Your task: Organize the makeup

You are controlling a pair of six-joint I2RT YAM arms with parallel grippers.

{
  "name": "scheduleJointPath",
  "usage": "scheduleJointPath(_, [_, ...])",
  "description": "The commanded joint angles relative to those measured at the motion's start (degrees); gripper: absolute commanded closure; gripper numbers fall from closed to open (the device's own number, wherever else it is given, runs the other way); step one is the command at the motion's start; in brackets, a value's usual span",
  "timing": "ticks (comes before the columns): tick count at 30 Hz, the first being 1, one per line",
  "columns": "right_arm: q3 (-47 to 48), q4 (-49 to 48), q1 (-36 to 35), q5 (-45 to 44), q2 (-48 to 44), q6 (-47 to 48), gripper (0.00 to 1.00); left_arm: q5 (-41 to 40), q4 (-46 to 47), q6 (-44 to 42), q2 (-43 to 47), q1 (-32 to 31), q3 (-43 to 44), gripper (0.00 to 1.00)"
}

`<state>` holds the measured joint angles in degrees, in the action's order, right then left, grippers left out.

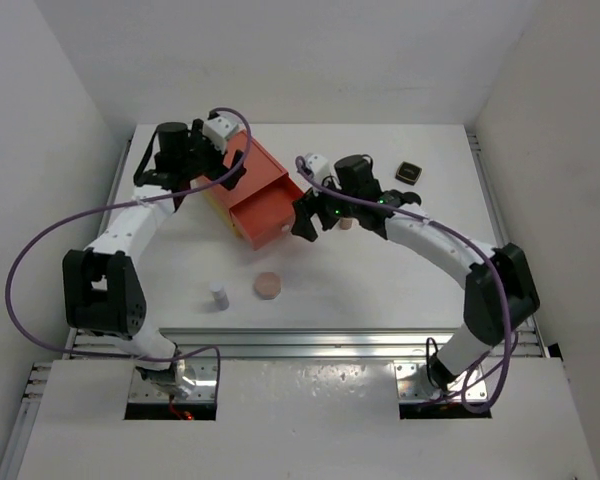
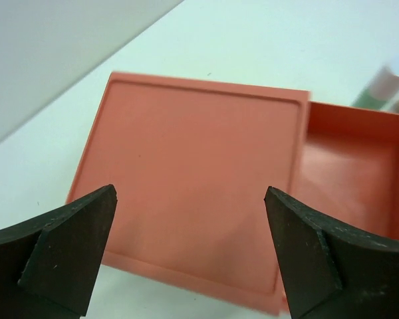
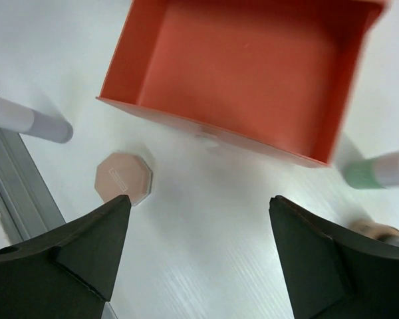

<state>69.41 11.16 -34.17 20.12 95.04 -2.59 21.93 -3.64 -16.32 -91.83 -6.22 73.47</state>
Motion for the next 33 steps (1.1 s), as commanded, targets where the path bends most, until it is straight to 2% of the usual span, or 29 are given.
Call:
scheduleJointPath(1, [2.05, 2.46, 3.13, 1.33, -5.47, -2.5, 0.14, 14.68, -6.02, -4.76, 7.18, 2.0, 2.82, 0.0])
scheduleJointPath(3, [0.74, 3.34, 4.2, 0.8, -6.97, -3.9, 0.12, 18.56, -12.86, -10.29, 10.43, 2.7, 2.29, 0.0])
scheduleJointPath(5, [-1.28, 3.79, 6.4, 0.19, -8.99, -5.22, 0.11, 24.28, -20.4, -21.52, 15.18, 4.63, 0.88, 0.0])
scheduleJointPath(6, [-2.77, 3.35, 6.83, -0.08, -9.35, -5.84, 0.11, 25.25, -29.23, -25.74, 16.41, 4.64, 0.01, 0.0])
scheduleJointPath(7, [-4.35, 3.17, 7.54, -0.52, -10.31, -6.02, 0.11, 25.26, -33.32, -33.27, 17.38, 5.51, -0.52, 0.0])
scheduleJointPath(8, [-4.98, 3.08, 7.8, -0.95, -11.1, -5.94, 0.11, 25.26, -37.19, -37.0, 18.17, 6.65, -1.39, 0.0])
scheduleJointPath(9, [-5.5, 2.65, 7.89, -1.05, -11.46, -5.76, 0.11, 24.48, -45.15, -41.12, 18.7, 7.18, -1.4, 0.0])
scheduleJointPath(10, [-6.73, 2.64, 7.81, -0.96, -11.98, -5.15, 0.11, 22.73, -49.23, -49.26, 18.71, 7.79, -2.01, 0.0])
scheduleJointPath(11, [-7.0, 2.73, 7.89, -0.87, -11.99, -5.14, 0.11, 21.93, -53.19, -53.25, 18.71, 9.11, -2.02, 0.0])
scheduleJointPath(12, [-7.18, 3.08, 7.89, -0.52, -11.99, -4.97, 0.11, 21.31, -60.97, -57.3, 17.05, 9.81, -2.63, 0.0])
scheduleJointPath(14, [-7.18, 3.78, 7.81, -0.17, -11.81, -4.97, 0.11, 20.53, -67.52, -67.82, 15.29, 11.22, -3.15, 0.0])
scheduleJointPath(15, [-7.18, 4.04, 7.89, 0.09, -11.81, -4.88, 0.11, 20.52, -70.08, -70.49, 14.41, 12.79, -3.77, 0.0])
scheduleJointPath(19, [-7.88, 4.13, 7.81, 0.53, -12.16, -5.23, 0.11, 21.84, -71.07, -75.07, 12.64, 15.88, -7.98, 0.0])
scheduleJointPath(23, [-9.98, 3.87, 8.07, 0.71, -12.86, -5.76, 0.11, 21.84, -71.07, -88.4, 13.95, 15.89, -15.54, 0.0])
scheduleJointPath(27, [-11.4, 3.34, 7.89, 0.27, -13.74, -6.2, 0.11, 22.89, -64.75, -87.84, 13.26, 12.99, -21.34, 0.0])
scheduleJointPath(33, [-12.89, 3.52, 7.72, -1.04, -14.1, -6.64, 0.12, 24.56, -59.21, -87.83, 8.87, 12.38, -24.77, 0.0])
